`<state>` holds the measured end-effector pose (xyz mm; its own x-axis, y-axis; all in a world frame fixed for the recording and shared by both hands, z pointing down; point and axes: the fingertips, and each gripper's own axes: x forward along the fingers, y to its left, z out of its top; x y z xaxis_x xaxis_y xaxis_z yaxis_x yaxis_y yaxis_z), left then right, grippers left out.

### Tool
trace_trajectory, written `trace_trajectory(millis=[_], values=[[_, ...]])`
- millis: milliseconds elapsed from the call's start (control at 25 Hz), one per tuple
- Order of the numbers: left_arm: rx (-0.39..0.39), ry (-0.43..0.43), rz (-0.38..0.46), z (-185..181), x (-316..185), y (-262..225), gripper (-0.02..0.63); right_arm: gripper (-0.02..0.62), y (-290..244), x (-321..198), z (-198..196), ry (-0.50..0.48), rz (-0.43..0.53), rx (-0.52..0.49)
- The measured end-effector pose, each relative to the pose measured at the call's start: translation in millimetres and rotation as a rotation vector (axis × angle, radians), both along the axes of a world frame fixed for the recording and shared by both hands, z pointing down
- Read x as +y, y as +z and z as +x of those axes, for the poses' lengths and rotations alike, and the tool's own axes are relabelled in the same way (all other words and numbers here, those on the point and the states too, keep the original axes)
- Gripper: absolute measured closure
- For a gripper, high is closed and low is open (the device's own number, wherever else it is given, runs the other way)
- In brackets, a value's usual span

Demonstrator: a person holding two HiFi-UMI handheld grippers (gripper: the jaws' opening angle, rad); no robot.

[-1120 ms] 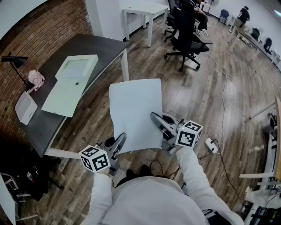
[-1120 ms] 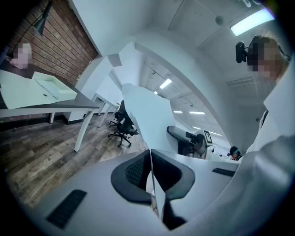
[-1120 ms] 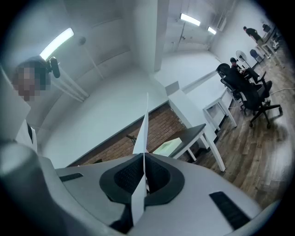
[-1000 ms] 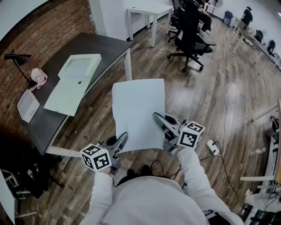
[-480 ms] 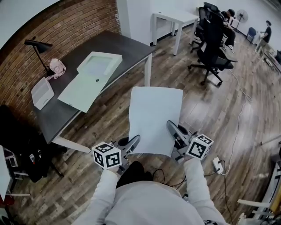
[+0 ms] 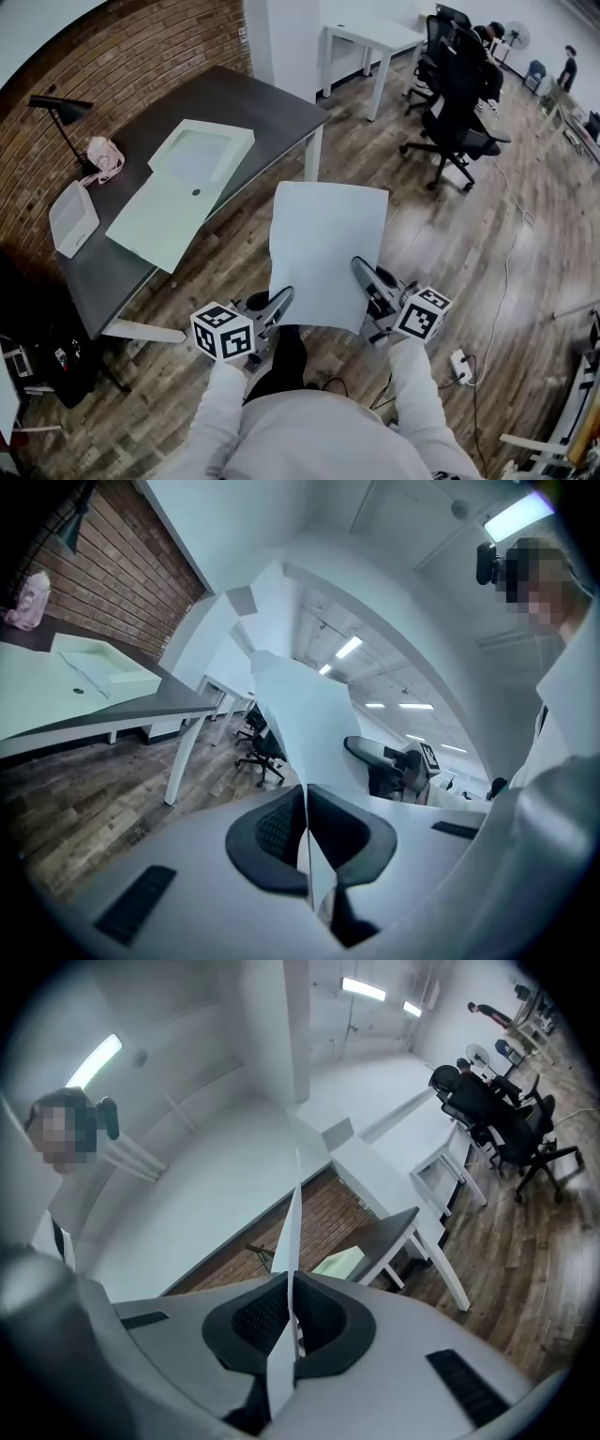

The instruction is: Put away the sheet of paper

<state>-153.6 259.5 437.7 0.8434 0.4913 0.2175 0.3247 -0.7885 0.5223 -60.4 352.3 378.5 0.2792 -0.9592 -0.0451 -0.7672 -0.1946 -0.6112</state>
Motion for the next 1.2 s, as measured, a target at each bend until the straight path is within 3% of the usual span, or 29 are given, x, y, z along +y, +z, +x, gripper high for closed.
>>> trace_trajectory(millis=[560, 1200], values=[[-0.003, -0.001, -0.039, 125.8, -119.8, -5.8, 0.589, 0.568, -7.8, -120.3, 124.6, 0.004, -0.008, -0.015], [-0.003, -0.032, -0.037, 186.2, -184.0, -1.6, 0.589, 0.568, 1.0, -187.4, 192.0, -0.027, -0.012, -0.045]])
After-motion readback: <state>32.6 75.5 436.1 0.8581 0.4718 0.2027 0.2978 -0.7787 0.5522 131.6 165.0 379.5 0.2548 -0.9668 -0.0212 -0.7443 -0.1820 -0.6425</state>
